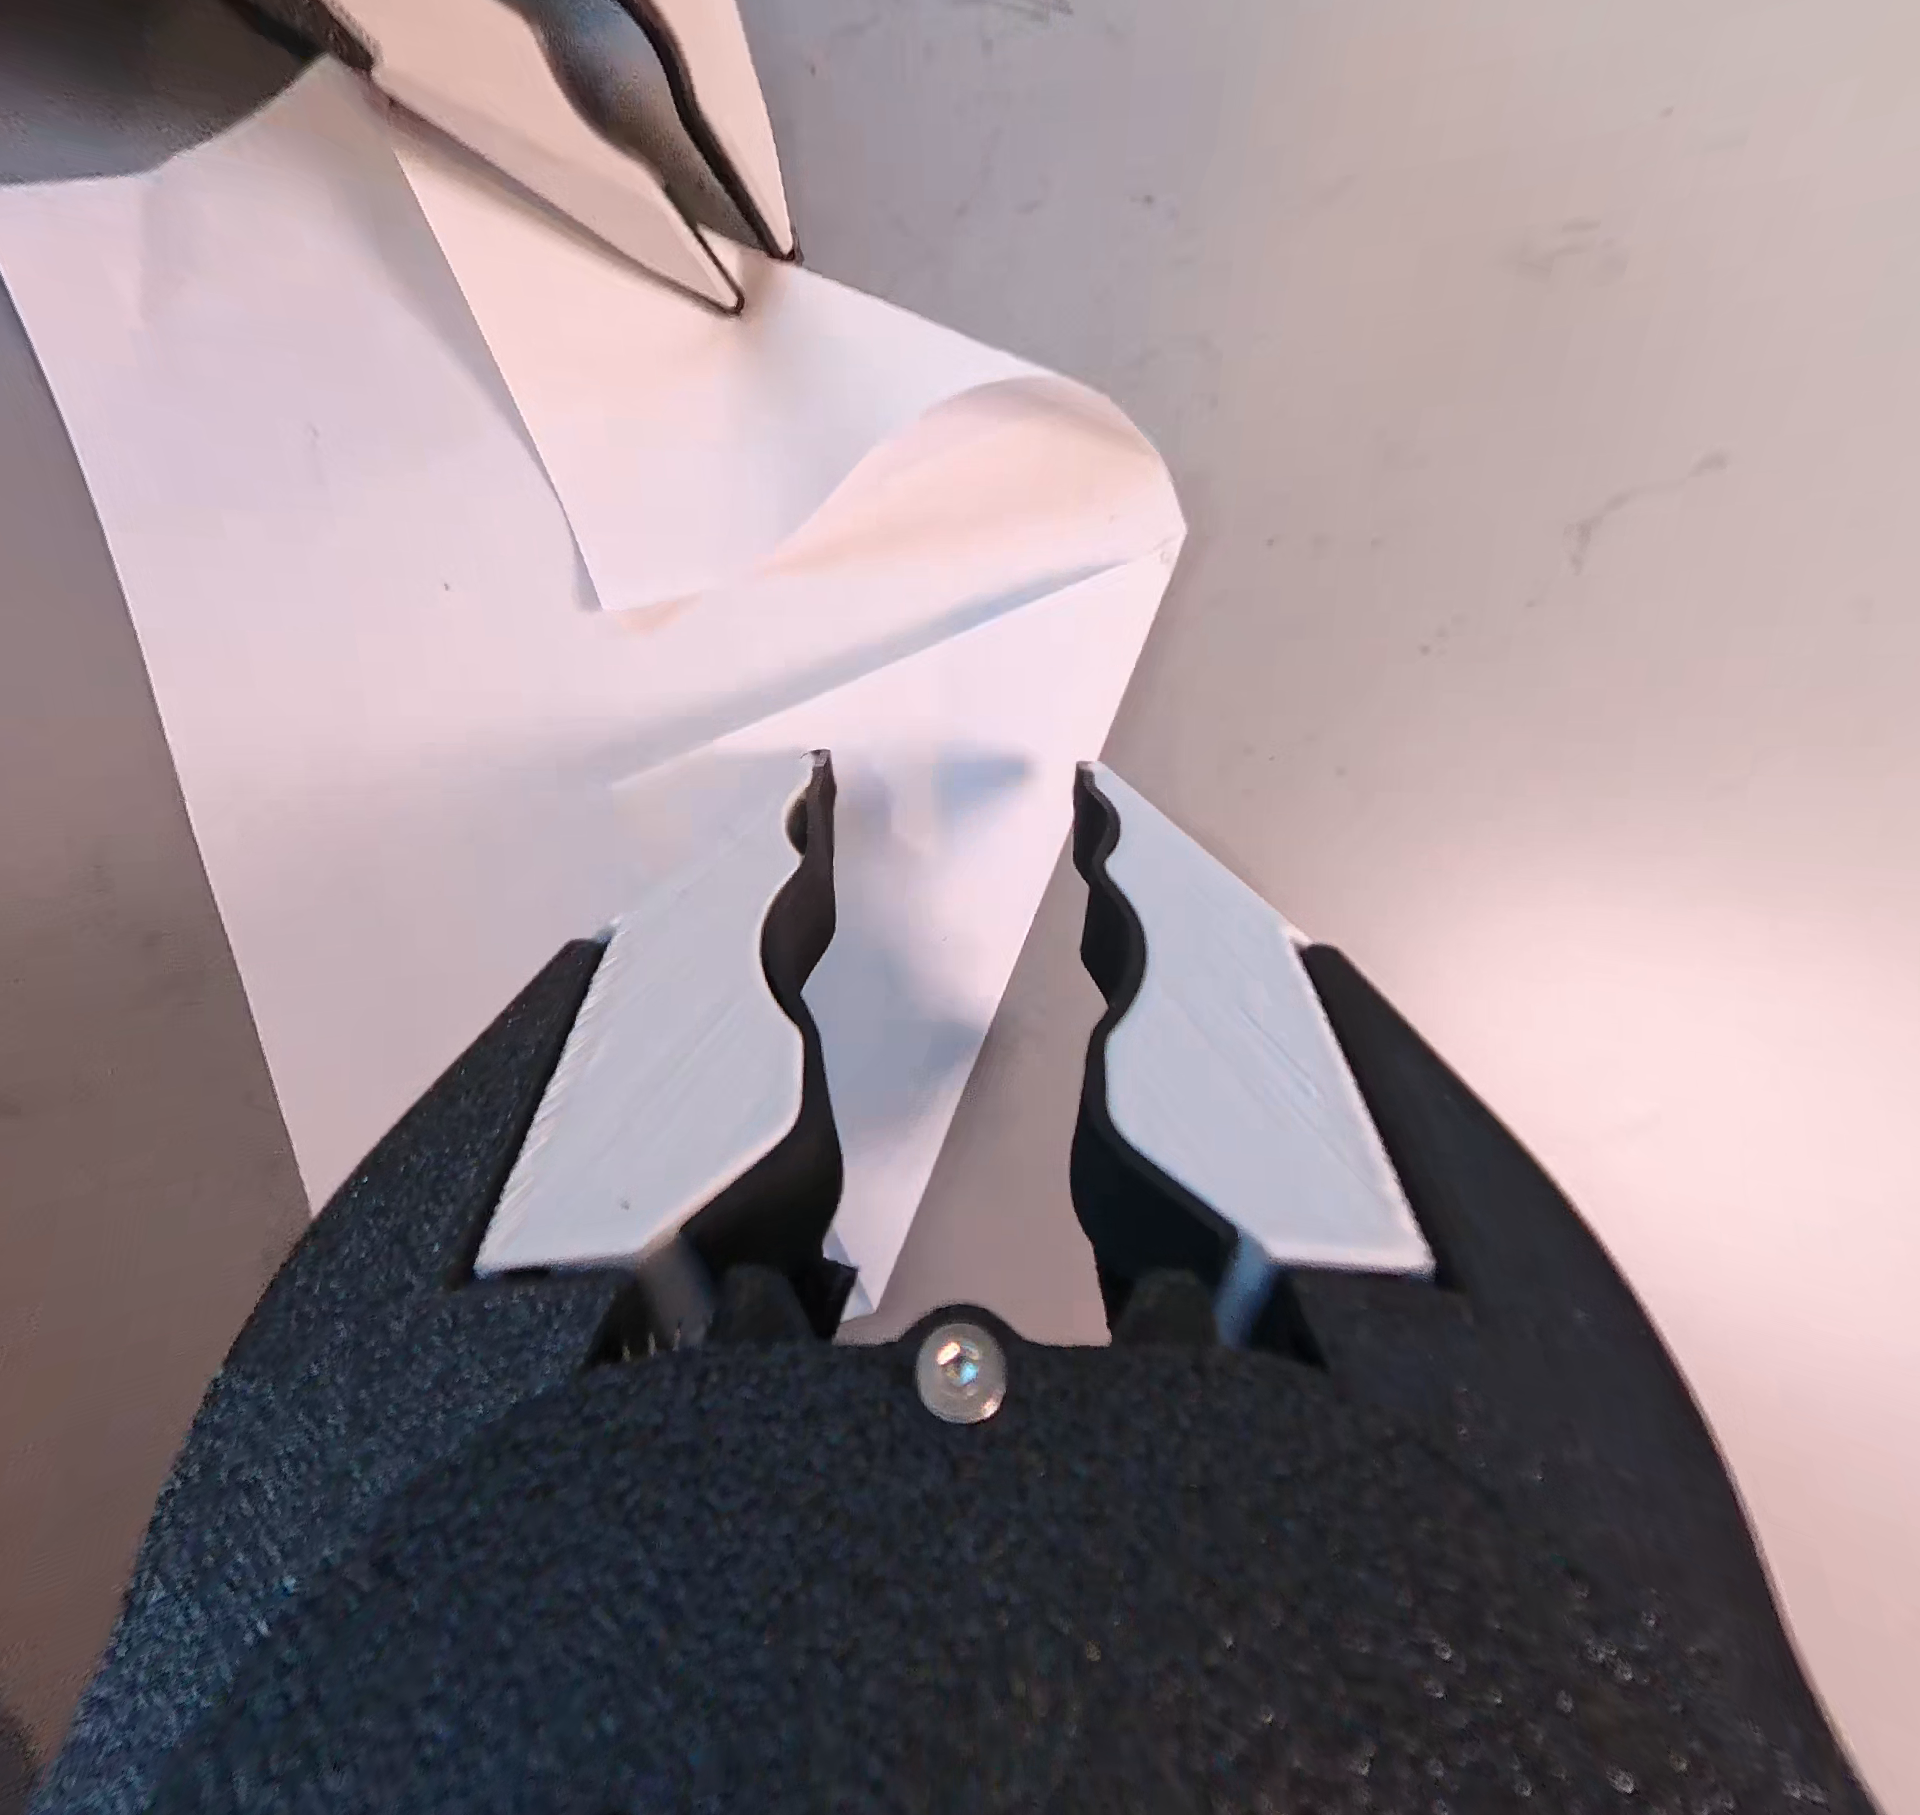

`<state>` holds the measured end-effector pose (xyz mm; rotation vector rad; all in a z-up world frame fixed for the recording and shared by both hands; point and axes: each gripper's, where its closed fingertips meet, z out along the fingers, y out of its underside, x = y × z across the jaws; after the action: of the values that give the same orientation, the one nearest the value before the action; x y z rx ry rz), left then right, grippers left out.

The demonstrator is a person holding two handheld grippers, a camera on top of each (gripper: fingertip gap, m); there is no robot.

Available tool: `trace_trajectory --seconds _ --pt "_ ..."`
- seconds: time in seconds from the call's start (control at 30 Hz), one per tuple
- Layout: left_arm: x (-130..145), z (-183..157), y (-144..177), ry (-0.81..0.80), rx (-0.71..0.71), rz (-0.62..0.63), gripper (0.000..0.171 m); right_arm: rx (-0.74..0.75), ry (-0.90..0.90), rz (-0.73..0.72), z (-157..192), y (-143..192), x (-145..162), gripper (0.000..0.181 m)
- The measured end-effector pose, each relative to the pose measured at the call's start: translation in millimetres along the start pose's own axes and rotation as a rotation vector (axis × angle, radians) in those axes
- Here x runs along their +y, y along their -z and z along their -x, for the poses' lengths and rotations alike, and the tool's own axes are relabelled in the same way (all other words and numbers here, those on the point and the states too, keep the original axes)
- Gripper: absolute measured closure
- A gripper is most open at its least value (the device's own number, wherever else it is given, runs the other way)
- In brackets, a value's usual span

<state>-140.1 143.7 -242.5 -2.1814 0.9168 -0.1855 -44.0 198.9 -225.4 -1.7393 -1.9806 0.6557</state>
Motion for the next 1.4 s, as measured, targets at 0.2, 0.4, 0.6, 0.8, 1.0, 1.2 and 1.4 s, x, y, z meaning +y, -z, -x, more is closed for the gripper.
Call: trace_trajectory --seconds 0.2,0.4,0.6,0.8,1.0,1.2,1.4 --pt "-0.3 -0.3 -0.3 -0.010 -0.009 0.001 0.162 -0.026 0.062 -0.082 -6.9 -3.9 -57.5 0.149" --pt "-0.5 -0.7 -0.5 -0.005 -0.011 0.002 0.162 -0.077 0.105 0.023 -2.6 -45.9 -70.9 0.173" --pt "-0.6 -1.0 -0.4 -0.004 -0.011 0.001 0.162 -0.062 0.124 0.067 -10.0 -56.6 -57.3 0.174" --pt "-0.8 -1.4 -0.3 -0.008 -0.009 -0.004 0.162 -0.063 0.114 0.066 -14.3 -58.9 -52.6 0.174" --pt "-1.5 -2.0 -0.3 -0.019 -0.012 -0.008 0.162 -0.070 0.087 0.056 -16.3 -59.6 -51.6 0.174" --pt "-3.1 -2.6 1.3 0.019 0.031 -0.035 0.163 -0.083 0.067 0.053 -16.3 -59.7 -51.3 0.174" --pt "0.1 -6.8 11.2 0.067 0.167 -0.059 0.166 -0.089 0.066 0.058 -16.5 -59.7 -51.0 0.175"
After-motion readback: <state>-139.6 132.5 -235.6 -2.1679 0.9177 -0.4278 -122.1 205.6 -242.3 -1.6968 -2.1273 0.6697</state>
